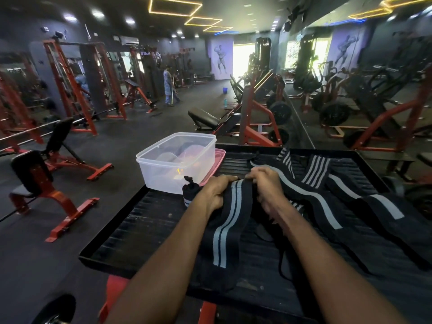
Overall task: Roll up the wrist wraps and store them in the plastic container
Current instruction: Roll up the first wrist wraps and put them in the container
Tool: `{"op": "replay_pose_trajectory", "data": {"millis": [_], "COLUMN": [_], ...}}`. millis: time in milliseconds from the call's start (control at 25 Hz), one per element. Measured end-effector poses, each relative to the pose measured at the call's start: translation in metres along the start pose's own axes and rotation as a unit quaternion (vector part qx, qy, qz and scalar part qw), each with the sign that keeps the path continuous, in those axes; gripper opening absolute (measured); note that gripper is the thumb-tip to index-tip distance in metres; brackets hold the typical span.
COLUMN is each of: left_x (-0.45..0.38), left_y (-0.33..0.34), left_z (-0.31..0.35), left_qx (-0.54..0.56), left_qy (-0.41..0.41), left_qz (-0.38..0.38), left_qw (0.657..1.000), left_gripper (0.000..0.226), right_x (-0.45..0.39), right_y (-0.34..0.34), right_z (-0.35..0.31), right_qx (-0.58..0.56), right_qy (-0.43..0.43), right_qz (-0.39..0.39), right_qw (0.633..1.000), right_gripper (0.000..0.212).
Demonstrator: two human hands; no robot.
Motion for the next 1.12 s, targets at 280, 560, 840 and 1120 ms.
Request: {"op": "replay_pose_trajectory", "data": {"millis": [280, 560, 840, 1120], "left_x": [-0.002, -0.016, -0.02, -0.026], "left_y": [0.001, -0.005, -0.003, -0.001], "left_z": [-0.002, -0.011, -0.013, -0.017], "left_qx": [0.062, -0.001, -0.055, -0.097], "left_qy": [0.004, 0.106, 0.156, 0.213], "left_qz": [-0.131, -0.1, -0.087, -0.043], "left_qw": [0.989, 0.989, 0.982, 0.971], "left_gripper": [0.013, 0.019, 0.011, 0.006], "right_x": [-0.005, -0.007, -0.013, -0.011], "right_y": [-0.015, -0.013, -0.024, -0.025], "right_z": [0.0, -0.002, 0.002, -0.005], "right_qx": [-0.095, -0.008, 0.064, 0.119], "right_qy": [0.128, 0.138, 0.011, -0.044], "right_qz": [-0.02, -0.071, -0.029, -0.039], "right_qw": [0.987, 0.988, 0.997, 0.991], "right_gripper": [0.01, 0.02, 0.02, 0.004]}}
Point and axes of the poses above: each hand's wrist, its own x-axis away from the middle knuckle, its own y-axis out of the palm, z = x × y, the point moved 1 cm from there along -x, towards the middle knuckle, and after that the axes turned 5 degrees about -y, right-handed, at the moved point
